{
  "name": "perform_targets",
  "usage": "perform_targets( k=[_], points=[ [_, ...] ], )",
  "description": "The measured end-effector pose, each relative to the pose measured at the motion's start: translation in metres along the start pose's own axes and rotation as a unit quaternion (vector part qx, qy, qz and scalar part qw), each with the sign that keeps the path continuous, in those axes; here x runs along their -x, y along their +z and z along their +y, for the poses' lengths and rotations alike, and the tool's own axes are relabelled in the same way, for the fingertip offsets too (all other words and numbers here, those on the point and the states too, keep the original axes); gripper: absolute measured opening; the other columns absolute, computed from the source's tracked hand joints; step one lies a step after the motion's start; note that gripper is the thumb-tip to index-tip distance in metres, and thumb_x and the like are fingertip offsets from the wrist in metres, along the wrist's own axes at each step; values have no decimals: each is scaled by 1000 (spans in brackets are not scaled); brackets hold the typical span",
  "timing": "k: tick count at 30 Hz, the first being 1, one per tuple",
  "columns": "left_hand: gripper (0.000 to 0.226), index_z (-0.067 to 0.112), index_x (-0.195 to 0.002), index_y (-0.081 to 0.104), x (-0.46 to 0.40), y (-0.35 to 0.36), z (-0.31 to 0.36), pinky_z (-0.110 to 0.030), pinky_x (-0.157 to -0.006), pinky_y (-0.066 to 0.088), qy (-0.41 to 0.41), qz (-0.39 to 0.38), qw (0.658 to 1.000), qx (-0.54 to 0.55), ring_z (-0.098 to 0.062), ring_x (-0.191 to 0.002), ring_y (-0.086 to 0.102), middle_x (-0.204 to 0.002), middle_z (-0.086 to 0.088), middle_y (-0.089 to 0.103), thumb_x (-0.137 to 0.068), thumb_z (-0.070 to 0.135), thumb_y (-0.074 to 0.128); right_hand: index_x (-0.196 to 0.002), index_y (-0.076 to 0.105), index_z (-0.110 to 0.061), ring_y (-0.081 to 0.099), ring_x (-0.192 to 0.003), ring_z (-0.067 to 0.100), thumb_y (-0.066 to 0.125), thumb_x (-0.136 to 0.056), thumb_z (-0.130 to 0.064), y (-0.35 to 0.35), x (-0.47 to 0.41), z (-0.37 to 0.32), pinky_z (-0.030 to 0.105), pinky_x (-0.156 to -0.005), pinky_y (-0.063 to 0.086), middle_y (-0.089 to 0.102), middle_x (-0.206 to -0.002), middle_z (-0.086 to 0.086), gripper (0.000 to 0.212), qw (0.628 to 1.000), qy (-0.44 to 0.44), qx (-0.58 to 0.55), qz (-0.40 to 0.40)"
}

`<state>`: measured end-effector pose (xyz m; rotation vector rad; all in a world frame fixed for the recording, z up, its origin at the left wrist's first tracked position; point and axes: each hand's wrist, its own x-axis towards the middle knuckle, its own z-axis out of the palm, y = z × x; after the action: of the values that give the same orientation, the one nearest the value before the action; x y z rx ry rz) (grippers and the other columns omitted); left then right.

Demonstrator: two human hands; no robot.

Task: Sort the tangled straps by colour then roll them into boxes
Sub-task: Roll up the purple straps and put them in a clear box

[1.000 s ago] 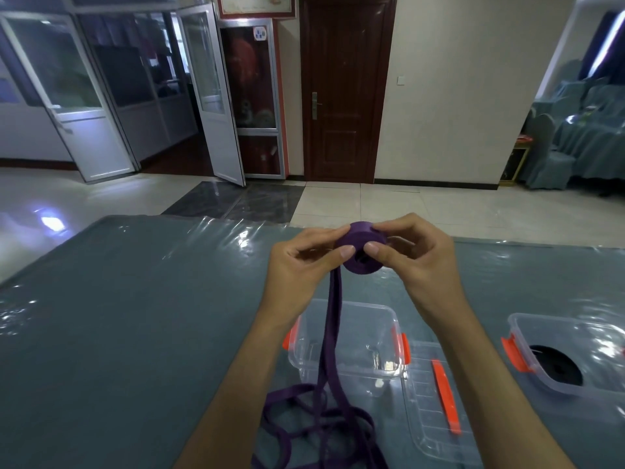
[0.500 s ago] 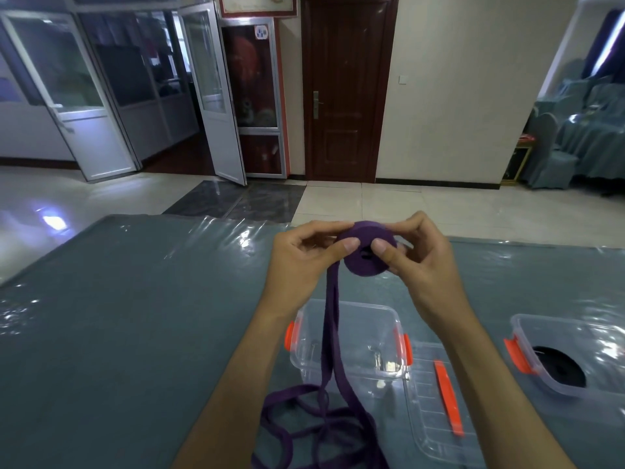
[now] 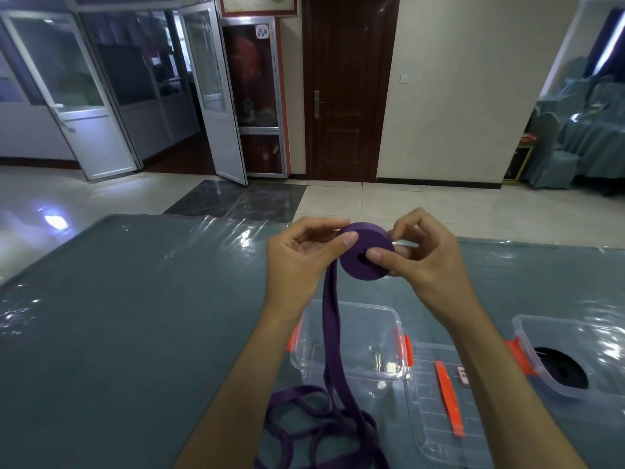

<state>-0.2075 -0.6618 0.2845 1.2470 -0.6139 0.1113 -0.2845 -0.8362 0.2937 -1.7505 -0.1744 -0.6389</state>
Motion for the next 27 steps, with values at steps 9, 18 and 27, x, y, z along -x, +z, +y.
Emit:
perform_targets(
  k=[9, 18, 27],
  points=[
    [31, 13, -101, 77, -8, -4, 11, -24, -79, 61, 10, -24, 999, -25, -16, -89, 76, -96, -4, 80, -72, 14, 87, -102, 55, -7, 78, -93, 26, 80, -80, -12, 1, 4, -3, 35, -75, 65, 76, -107, 7, 34, 998, 1, -56, -16],
    [38, 11, -119, 75, -9, -9, 13, -29, -92, 59, -24, -91, 995, -18, -21, -105, 75, -110, -7, 78, -81, 11, 81, -111, 63, -21, 73, -107, 22, 81, -81, -21, 4, 0, -9, 33, -84, 62, 71, -110, -3, 35, 998, -54, -15, 20],
    [30, 8, -115, 76, -3, -1, 10, -25, -90, 58, -39, -33, 999, 3, -19, -106, 75, -109, -5, 79, -86, 13, 77, -113, 60, -27, 70, -110, 19, 84, -80, -21, 4, -4, -8, 34, -89, 61, 70, -112, -6, 41, 997, -62, 20, 43]
  ],
)
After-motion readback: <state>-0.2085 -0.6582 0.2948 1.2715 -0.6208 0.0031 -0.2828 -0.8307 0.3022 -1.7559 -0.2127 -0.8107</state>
